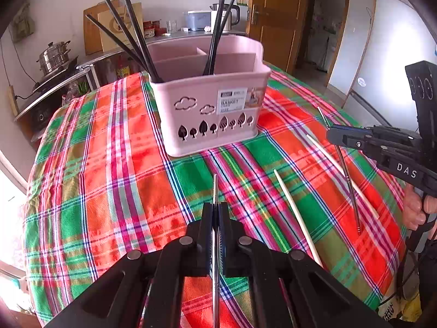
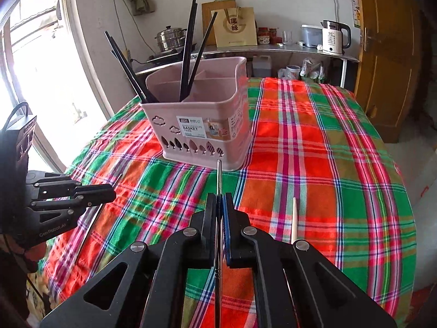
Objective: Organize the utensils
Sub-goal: 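Close the left tool on a metal chopstick while the right tool grasps one, then lift both held chopsticks over the basket and lower them into it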
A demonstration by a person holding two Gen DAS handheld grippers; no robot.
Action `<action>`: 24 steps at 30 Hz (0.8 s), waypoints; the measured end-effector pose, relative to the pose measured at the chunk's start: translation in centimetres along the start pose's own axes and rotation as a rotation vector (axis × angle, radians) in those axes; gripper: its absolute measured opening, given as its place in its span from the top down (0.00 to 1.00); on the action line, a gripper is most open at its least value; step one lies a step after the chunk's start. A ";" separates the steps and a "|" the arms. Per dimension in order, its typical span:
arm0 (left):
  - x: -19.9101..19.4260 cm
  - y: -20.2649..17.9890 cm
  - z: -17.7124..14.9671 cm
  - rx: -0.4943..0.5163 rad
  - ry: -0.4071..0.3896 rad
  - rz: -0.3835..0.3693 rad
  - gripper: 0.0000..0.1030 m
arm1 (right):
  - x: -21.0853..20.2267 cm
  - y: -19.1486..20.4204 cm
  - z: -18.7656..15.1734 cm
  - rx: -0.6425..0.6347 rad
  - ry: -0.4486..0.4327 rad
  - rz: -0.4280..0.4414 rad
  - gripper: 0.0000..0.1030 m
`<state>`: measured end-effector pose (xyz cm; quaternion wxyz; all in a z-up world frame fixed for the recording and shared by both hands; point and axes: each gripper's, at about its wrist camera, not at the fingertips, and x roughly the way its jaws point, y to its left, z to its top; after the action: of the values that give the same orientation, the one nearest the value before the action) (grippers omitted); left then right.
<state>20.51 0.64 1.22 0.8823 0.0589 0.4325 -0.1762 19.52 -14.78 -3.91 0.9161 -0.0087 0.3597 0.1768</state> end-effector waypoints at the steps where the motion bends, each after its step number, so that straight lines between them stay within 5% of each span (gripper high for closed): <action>1: -0.6 0.1 0.3 -0.004 -0.015 -0.001 0.96 | -0.4 0.0 0.3 0.000 -0.013 0.003 0.96; 14: -6.8 0.8 2.9 -0.033 -0.168 -0.003 0.96 | -4.5 0.5 2.4 -0.021 -0.124 0.014 0.96; 24: -7.9 1.3 2.7 -0.058 -0.187 -0.012 0.96 | -5.4 0.9 2.4 -0.039 -0.139 0.017 0.96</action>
<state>18.52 3.19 9.03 0.9191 0.0140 0.3534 -0.1737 17.16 -15.34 1.51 0.9369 -0.0113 0.2919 0.1919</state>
